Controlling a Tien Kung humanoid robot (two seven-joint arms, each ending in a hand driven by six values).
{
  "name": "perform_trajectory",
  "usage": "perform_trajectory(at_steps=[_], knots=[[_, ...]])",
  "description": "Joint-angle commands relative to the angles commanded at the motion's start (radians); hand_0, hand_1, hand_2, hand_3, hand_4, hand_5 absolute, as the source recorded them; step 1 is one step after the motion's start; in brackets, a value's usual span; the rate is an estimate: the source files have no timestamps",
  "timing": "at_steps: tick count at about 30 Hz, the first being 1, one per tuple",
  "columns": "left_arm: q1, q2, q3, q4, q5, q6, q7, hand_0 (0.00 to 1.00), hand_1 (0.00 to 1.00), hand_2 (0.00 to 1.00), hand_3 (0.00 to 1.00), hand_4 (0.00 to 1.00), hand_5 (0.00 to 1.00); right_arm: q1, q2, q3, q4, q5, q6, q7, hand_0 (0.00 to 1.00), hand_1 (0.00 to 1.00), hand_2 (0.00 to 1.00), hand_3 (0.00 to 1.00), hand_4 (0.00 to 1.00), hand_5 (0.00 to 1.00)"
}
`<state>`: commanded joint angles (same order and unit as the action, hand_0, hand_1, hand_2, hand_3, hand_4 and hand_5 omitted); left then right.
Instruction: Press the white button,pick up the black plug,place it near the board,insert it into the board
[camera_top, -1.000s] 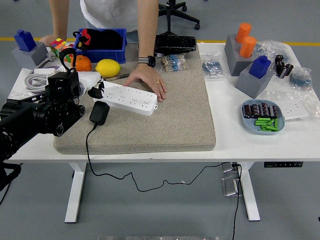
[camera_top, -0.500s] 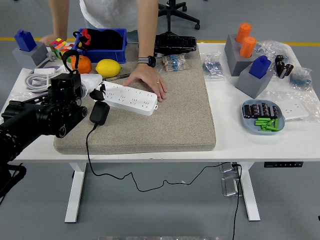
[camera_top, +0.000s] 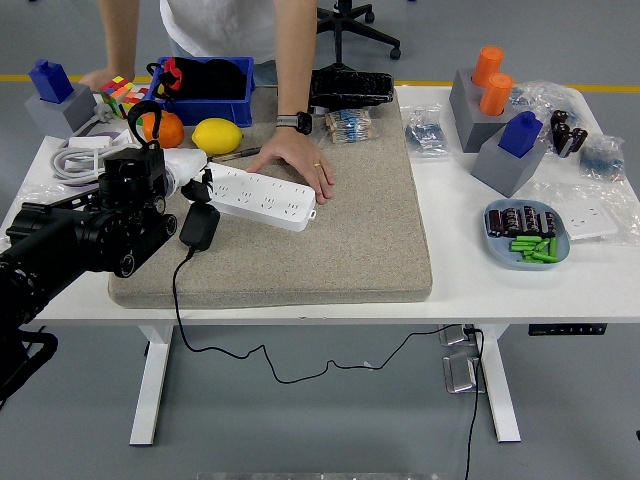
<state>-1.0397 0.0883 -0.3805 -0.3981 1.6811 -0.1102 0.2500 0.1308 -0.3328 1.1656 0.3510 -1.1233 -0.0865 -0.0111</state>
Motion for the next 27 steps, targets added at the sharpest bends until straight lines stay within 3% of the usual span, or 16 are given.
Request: perform_trajectory(at_steps=[27], knots=[[0.034, -0.015, -0.090, 0.025, 0.088, 0.008, -0.015, 0.198, 0.052, 0.069, 0.712, 0.002, 0.401, 0.005, 0.000, -0.015, 0.014, 0.002, 0.000, 0.001, 0.694, 0.600, 0.592, 0.590, 0.711, 0.280]])
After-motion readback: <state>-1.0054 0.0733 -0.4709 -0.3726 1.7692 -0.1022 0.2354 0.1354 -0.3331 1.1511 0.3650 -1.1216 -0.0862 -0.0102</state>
